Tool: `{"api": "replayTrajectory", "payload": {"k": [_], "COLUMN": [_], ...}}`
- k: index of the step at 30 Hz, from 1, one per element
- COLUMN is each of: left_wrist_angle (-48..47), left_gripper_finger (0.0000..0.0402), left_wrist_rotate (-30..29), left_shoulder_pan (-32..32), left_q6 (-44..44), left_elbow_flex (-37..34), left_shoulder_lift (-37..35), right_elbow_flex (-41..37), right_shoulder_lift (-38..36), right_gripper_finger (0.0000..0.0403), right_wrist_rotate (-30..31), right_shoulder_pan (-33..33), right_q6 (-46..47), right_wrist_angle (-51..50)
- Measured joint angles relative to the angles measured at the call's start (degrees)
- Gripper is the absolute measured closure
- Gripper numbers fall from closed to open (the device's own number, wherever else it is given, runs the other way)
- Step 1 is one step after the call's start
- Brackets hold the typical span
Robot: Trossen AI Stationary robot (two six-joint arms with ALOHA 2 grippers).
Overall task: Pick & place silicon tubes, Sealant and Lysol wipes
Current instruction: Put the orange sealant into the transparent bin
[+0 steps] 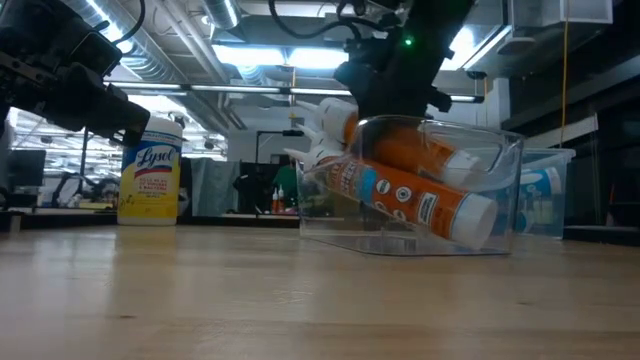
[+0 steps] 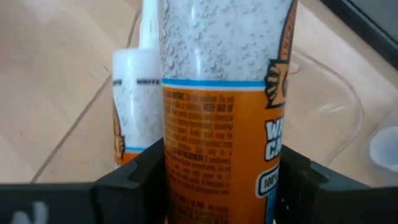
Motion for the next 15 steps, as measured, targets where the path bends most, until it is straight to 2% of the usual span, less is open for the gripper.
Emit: {"api": "replayTrajectory", "payload": {"k": [2, 8, 15], "left_wrist_angle": [0.0, 0.0, 0.0], "left_gripper_finger": [0.0391, 0.039, 0.0392], "left_wrist_rotate": [0.0, 0.0, 0.0], "left_shoulder_pan": [0.0, 0.0, 0.0], "left_q6": [0.0, 0.0, 0.0], "left_elbow_flex": [0.0, 0.0, 0.0], "left_shoulder_lift": [0.0, 0.0, 0.0], "right_elbow_flex": [-0.5, -0.5, -0.5], "right_shoulder_lift": [0.0, 0.0, -0.3], "right_gripper_finger": [0.0181, 0.0096, 0.0074], "right_wrist_rotate": [-0.1, -2.0, -2.2], "right_shoulder_pan": [0.1, 0.2, 1.0], "right_q6": [0.2, 0.3, -0.1], "right_wrist_angle": [0.1, 0.1, 1.1]}}
